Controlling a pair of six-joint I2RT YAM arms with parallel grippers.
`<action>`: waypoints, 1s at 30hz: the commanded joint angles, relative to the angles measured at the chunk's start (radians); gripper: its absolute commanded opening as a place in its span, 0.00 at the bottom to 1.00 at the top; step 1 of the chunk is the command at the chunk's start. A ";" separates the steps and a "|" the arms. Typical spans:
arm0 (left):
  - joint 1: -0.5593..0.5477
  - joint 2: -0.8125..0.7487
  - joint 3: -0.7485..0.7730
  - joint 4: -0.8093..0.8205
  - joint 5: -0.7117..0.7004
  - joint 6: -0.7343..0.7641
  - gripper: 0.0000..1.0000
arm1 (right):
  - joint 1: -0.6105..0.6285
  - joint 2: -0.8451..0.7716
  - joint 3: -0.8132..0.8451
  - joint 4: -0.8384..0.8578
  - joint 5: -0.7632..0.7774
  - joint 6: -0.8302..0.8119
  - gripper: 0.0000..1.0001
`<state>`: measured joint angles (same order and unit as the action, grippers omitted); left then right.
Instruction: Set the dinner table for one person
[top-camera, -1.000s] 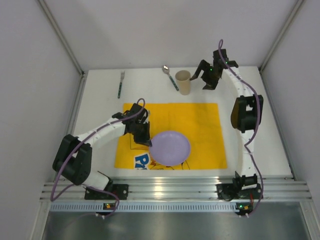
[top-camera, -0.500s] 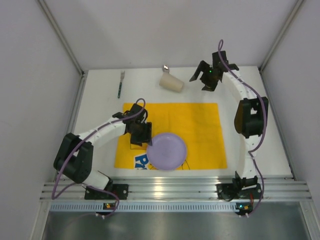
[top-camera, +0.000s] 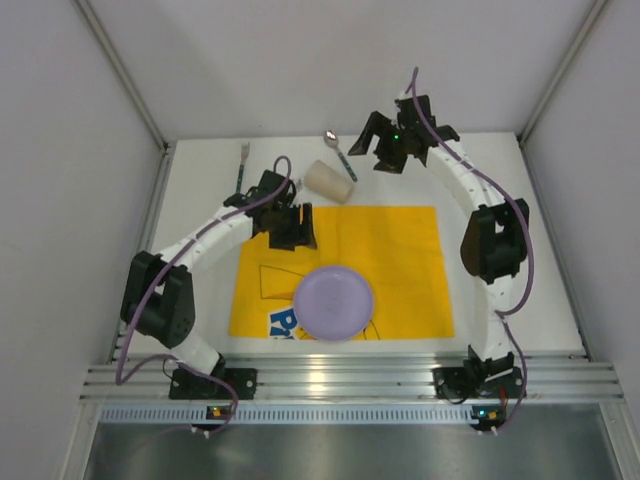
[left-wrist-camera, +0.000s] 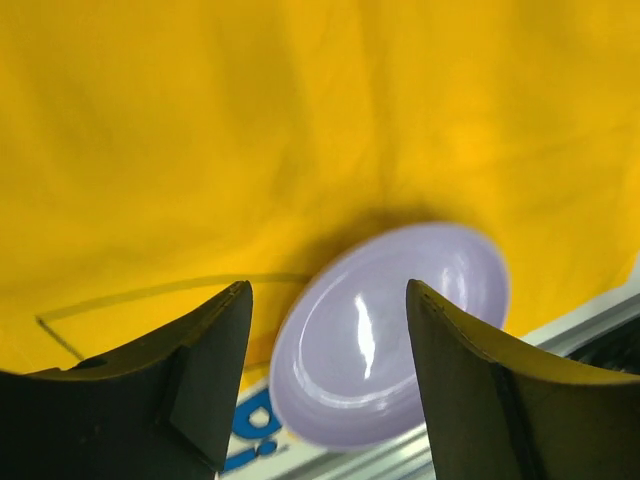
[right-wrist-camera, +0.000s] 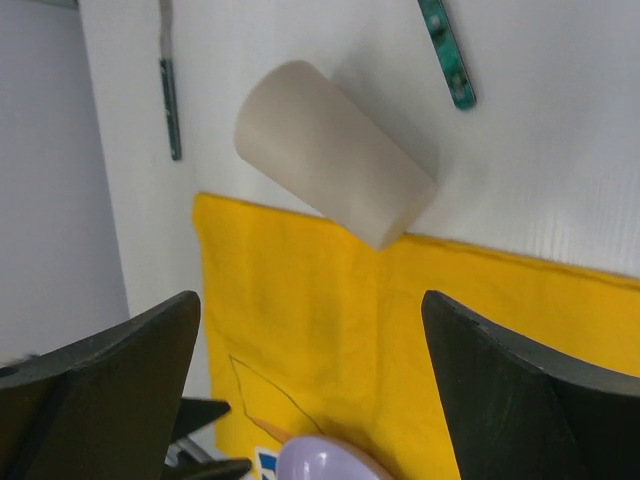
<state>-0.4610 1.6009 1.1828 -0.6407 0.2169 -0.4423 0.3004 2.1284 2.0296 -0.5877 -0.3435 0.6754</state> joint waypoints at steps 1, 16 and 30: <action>0.048 0.057 0.186 0.171 0.058 0.051 0.68 | -0.010 -0.123 -0.134 -0.003 -0.015 -0.037 0.93; 0.251 0.649 0.817 0.193 0.266 0.043 0.67 | -0.124 -0.895 -0.954 -0.116 0.047 -0.134 0.96; 0.229 0.680 0.696 0.430 0.535 -0.076 0.33 | -0.156 -0.888 -0.962 -0.169 0.103 -0.180 0.97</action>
<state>-0.2199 2.3047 1.8679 -0.3260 0.6689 -0.4808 0.1528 1.2098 1.0466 -0.7692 -0.2481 0.5159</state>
